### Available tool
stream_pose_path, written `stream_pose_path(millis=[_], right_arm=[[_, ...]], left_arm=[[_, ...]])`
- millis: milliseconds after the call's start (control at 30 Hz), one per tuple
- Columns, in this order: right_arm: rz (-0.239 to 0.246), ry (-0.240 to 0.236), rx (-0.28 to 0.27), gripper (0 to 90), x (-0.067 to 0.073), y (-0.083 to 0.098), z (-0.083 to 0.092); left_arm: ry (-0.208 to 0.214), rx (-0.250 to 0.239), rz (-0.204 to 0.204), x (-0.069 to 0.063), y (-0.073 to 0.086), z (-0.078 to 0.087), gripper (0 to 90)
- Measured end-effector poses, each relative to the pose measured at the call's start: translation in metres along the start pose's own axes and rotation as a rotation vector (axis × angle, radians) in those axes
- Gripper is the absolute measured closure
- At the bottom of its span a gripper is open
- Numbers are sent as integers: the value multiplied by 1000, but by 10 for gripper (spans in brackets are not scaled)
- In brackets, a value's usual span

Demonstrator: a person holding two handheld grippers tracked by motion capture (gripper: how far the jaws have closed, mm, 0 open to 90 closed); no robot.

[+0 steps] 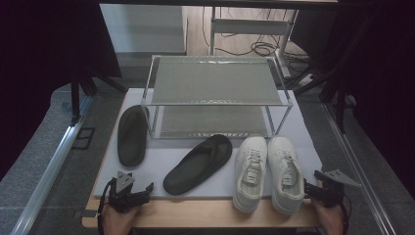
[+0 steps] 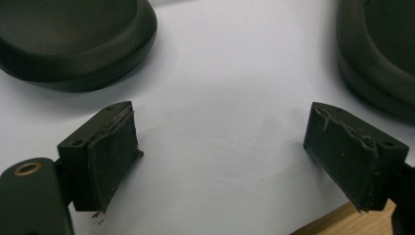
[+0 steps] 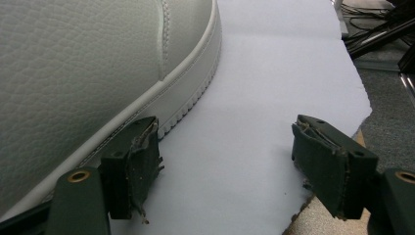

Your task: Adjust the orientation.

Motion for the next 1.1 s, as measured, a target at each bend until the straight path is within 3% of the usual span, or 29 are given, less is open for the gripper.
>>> stream_pose_path(millis=[1100], right_arm=[[-20, -16, -5, 260, -2, 0, 1]], left_arm=[[-16, 8, 14, 0, -3, 1, 152]])
Point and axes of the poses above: each handheld gripper's, and its own axes: z roughly backward along the jaws, y roughly out of its underside, x roughly to its left, the point moved 2 cm from there along -z, roughly forward along the jaws, and after that the axes turned 5 degrees about -x, right-handed, at the moved point
